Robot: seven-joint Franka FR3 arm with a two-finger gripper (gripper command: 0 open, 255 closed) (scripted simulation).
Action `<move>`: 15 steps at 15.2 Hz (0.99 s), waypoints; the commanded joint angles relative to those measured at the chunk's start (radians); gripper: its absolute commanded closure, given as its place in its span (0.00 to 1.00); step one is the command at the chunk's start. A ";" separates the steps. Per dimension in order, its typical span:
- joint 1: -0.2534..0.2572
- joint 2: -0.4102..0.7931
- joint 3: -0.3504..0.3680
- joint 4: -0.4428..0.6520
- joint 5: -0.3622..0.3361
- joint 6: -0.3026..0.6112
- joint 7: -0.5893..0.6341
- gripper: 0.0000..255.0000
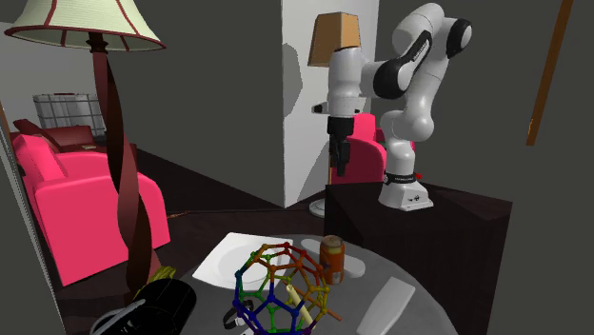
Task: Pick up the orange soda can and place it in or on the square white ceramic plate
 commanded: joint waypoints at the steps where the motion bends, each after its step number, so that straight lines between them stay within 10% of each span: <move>1: -0.007 0.077 0.058 0.022 -0.026 0.058 0.073 0.00; 8: -0.053 0.410 0.197 0.147 -0.310 0.205 0.395 0.00; 15: 0.081 0.716 0.116 0.319 -0.629 0.237 0.693 0.00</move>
